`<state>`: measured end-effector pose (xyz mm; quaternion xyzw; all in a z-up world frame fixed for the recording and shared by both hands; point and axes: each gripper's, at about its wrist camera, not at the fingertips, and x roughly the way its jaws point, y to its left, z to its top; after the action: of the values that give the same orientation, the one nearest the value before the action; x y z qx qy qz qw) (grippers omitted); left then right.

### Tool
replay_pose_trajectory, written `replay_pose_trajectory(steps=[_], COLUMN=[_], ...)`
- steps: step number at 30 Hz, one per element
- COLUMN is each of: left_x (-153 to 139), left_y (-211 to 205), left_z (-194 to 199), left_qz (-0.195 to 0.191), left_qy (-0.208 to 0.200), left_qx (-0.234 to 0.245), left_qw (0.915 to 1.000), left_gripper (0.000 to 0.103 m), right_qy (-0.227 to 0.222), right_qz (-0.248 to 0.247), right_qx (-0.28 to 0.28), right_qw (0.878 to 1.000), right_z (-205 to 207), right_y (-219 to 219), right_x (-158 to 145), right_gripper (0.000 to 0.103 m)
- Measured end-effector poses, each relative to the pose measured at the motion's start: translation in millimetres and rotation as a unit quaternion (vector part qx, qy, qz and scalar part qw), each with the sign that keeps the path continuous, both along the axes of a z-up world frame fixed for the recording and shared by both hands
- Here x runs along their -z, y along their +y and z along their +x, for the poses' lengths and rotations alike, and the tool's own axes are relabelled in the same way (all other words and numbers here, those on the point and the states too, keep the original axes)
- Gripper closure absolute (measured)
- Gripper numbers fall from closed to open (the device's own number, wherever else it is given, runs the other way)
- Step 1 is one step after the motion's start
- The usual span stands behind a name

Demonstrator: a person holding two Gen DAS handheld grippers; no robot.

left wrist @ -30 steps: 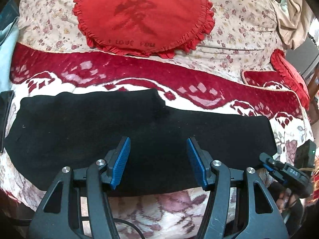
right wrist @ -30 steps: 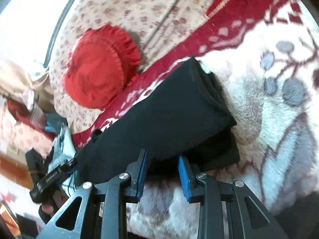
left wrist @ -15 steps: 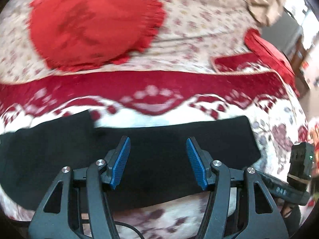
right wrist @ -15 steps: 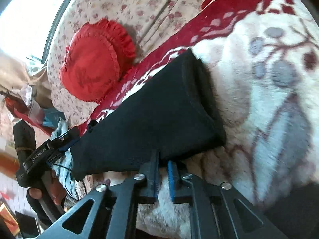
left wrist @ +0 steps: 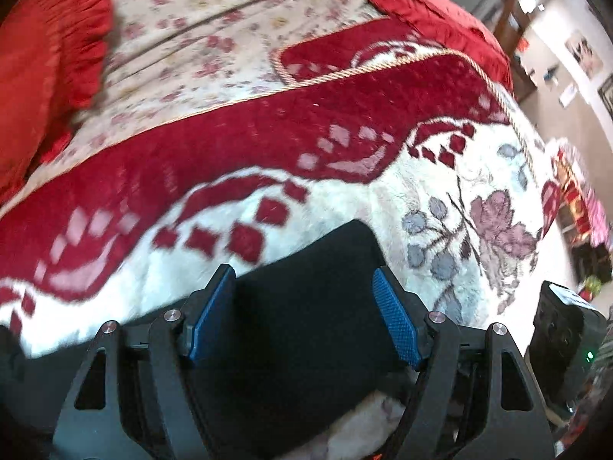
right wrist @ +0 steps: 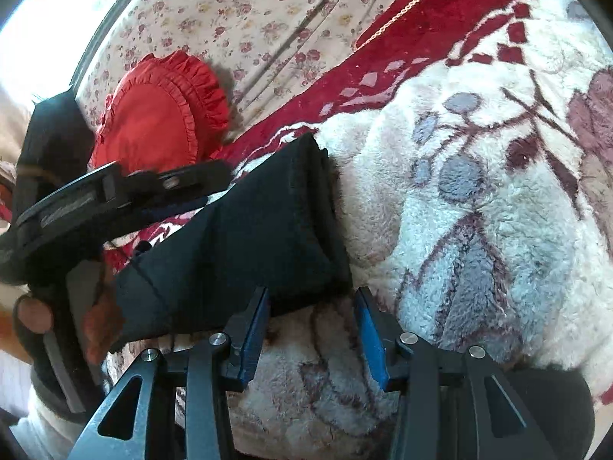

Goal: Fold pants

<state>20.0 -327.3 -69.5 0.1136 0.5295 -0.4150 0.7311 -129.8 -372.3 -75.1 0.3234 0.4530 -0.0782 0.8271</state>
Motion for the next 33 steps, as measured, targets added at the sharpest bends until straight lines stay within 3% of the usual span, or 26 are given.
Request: replay_pose_trajectory(steps=[9, 12, 13, 15, 17, 18, 24, 29, 33], left_x=[25, 33, 33, 31, 26, 23, -17, -62, -73], left_y=[-50, -57, -56, -52, -46, -43, -10, 52, 115], left_z=[-13, -22, -23, -21, -15, -12, -9, 7, 25], left_qz=[0.058, 0.085, 0.082, 0.077, 0.060, 0.048, -0.010, -0.058, -0.076], left_qy=[-0.050, -0.093, -0.102, -0.108, -0.098, -0.087, -0.088, -0.097, -0.091], left_qx=[0.065, 0.079, 0.081, 0.073, 0.062, 0.060, 0.041, 0.001, -0.053], left_qw=[0.9950, 0.9889, 0.9880, 0.9884, 0.9914, 0.9932, 0.9952, 0.9936, 0.9915], left_gripper=[0.029, 0.039, 0.042, 0.062, 0.081, 0.086, 0.087, 0.087, 0.087], right_qy=[-0.013, -0.017, -0.019, -0.020, -0.029, -0.033, -0.083, -0.127, -0.145], right_qz=[0.021, 0.020, 0.022, 0.021, 0.041, 0.043, 0.029, 0.015, 0.008], right_qx=[0.009, 0.003, 0.005, 0.012, 0.007, 0.001, -0.039, -0.093, -0.157], right_qw=[1.000, 1.000, 1.000, 1.000, 0.999, 0.999, 0.995, 0.987, 0.977], right_z=[8, 13, 14, 15, 19, 22, 30, 45, 73], right_y=[-9, -10, -11, -14, -16, -15, 5, 39, 86], right_x=[6, 7, 8, 8, 11, 10, -27, -69, -87], right_gripper=[0.058, 0.058, 0.058, 0.077, 0.087, 0.089, 0.091, 0.091, 0.091])
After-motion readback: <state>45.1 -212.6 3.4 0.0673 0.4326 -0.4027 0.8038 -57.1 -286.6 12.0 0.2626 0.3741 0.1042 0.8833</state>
